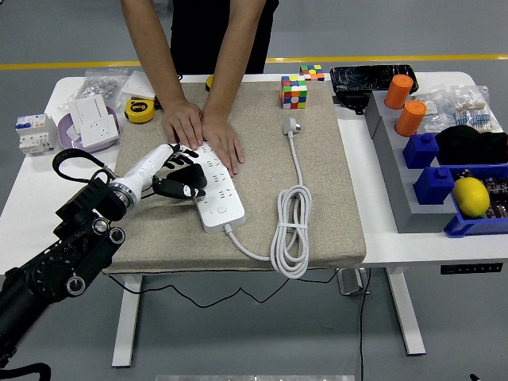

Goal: Pick up the plug,place it near the board,insert it into the board,press the button

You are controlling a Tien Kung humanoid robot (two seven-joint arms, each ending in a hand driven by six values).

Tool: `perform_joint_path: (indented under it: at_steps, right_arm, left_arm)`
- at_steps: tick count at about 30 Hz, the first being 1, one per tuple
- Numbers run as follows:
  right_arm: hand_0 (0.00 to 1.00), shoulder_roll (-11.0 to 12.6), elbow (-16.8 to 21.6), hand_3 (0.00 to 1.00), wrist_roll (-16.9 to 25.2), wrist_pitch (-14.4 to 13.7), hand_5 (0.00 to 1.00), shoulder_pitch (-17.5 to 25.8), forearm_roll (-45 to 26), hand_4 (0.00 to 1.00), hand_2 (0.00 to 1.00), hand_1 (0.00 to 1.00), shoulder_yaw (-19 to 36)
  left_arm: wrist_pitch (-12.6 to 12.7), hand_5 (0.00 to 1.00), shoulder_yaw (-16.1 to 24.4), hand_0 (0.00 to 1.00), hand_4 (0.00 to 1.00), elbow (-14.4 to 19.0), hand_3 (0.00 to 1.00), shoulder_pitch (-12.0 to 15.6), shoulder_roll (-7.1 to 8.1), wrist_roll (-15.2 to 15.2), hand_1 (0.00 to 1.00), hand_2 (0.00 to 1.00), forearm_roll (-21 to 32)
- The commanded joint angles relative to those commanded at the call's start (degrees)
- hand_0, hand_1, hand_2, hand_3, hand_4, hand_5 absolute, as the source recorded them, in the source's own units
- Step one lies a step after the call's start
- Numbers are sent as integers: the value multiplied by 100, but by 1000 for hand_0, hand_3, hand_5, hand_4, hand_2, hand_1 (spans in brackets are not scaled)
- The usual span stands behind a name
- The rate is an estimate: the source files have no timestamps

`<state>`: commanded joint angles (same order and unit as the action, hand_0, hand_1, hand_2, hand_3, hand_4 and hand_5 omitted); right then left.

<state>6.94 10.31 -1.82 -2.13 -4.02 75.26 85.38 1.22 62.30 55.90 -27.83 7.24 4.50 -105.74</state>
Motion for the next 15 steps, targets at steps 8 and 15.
perform_joint_path:
  at_steps: [8,15]
  right_arm:
    - [829,1,0,765,10,-1,813,-22,-2,998,742,753,18]
    - [828,-1,0,765,12,-1,812,-22,-3,998,742,752,22]
  left_arm:
    - [67,169,19,430,948,-39,584,-2,10,8,551,546,-436]
    - [185,162,25,377,872,-51,570,-1,-4,-34,504,544,-555]
